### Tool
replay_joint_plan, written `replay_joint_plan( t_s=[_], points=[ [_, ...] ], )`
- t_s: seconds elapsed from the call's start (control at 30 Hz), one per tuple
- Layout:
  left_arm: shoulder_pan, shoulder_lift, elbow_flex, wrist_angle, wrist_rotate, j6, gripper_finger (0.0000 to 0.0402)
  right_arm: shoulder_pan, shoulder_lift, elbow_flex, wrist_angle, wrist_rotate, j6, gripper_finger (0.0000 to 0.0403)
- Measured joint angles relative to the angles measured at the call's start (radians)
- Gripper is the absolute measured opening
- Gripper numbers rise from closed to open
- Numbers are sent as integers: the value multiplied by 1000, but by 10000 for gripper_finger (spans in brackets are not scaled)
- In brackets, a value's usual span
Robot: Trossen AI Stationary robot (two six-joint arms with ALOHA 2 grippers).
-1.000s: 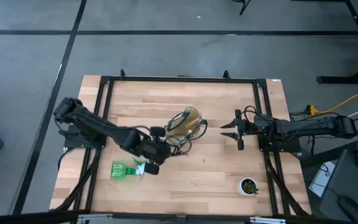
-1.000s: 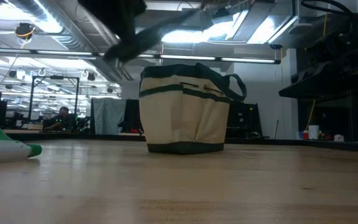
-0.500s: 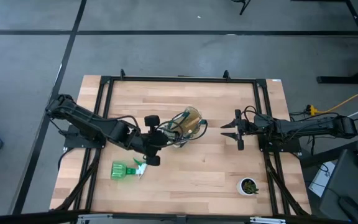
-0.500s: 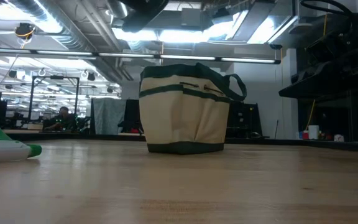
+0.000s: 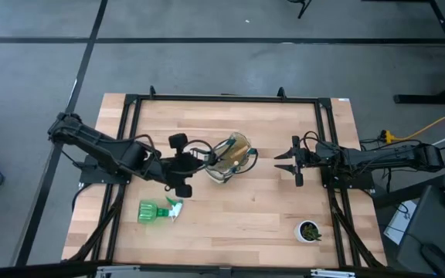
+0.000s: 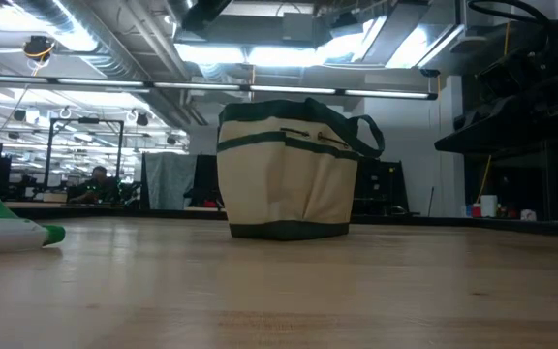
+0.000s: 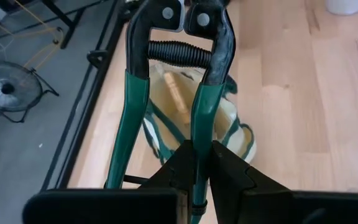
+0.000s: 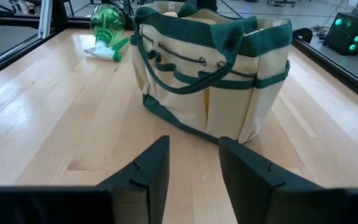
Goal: Pick & Place Garden tools in Gardening bag
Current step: Put the shear scissors into the gardening bag
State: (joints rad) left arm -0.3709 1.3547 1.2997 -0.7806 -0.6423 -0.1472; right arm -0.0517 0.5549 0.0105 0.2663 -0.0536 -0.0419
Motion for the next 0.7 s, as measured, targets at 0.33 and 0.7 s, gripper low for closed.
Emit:
replay_joint_plan(
  t_s=[0.33,0.7],
  points=[
    [48,-186,-337,414,8,22,24,0,0,0,0,0,0,144],
    [108,-236,-567,958,115,38,24,0,0,0,0,0,0,144]
  ],
)
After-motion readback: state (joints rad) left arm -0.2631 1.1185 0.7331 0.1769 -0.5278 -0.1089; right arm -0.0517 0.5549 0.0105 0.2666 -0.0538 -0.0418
